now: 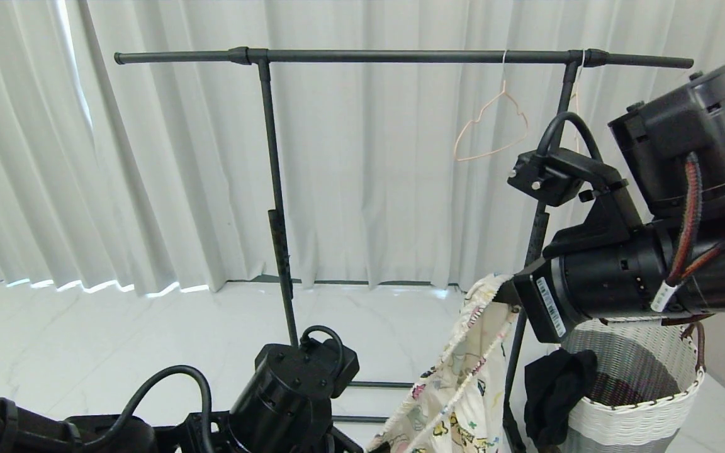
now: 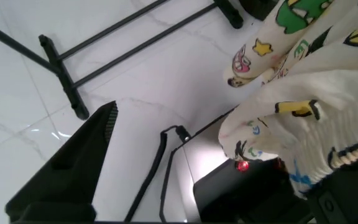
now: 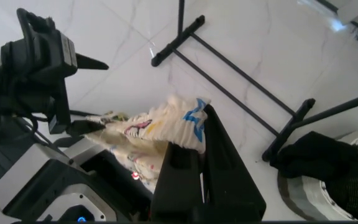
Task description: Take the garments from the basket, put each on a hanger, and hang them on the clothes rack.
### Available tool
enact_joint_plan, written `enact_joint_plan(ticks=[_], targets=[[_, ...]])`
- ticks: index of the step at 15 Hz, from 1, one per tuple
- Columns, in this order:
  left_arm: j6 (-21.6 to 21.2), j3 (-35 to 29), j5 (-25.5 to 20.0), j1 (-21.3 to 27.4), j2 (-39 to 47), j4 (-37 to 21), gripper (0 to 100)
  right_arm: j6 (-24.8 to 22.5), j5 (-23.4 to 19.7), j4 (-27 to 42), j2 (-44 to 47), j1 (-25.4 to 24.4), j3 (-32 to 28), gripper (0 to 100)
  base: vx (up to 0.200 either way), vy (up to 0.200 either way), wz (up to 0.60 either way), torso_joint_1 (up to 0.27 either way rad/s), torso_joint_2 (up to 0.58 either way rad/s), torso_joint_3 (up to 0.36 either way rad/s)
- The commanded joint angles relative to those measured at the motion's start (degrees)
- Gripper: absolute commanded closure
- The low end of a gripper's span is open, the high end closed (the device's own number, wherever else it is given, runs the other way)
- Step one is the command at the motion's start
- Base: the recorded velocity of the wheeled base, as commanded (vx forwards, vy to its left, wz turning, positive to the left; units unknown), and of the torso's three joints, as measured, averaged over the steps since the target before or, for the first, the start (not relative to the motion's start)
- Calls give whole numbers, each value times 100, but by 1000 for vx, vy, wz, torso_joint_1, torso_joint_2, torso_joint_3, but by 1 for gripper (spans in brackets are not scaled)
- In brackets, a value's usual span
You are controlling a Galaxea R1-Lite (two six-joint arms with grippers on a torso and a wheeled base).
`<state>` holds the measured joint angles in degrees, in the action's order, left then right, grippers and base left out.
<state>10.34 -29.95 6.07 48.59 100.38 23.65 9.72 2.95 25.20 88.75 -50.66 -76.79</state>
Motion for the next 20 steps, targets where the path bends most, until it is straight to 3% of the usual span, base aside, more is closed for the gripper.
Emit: enact_joint_plan(ticks=[1,3,5,7,8,11,14,15,17,20], targets=[[3,16,17,1,-18,-1,100,4,21,-6,-174,13,120,100,0,0,0,0,0,0],[-14,25,61,1,-194,-1,100,13,48,-6,-332,74,419,100,0,0,0,0,0,0],[-14,42,606,-16,-484,-1,100,13,100,3,-604,180,815,100,0,0,0,0,0,0],[-216,-266,562,-148,-1082,-150,100,13,127,29,-938,250,1254,100,0,0,0,0,0,0],[-295,-661,562,-289,-1301,-642,100,13,127,20,-1070,259,1386,100,0,0,0,0,0,0],[-304,-2744,535,-772,-1952,-3314,100,-5,118,20,-1395,540,1272,100,0,0,0,0,0,0],[-313,-4669,289,-755,-1934,-5195,100,-128,4,20,-1158,892,393,100,0,0,0,0,0,0],[-313,-5029,105,-684,-1925,-5617,100,-172,-49,29,-1026,988,24,100,0,0,0,0,0,0],[-304,-5196,17,-640,-1934,-5872,100,-189,-75,117,-859,1067,-530,100,0,0,0,0,0,0],[-375,-5020,78,-570,-1934,-5854,100,-189,-102,381,-1044,1059,-574,100,0,0,0,0,0,0]])
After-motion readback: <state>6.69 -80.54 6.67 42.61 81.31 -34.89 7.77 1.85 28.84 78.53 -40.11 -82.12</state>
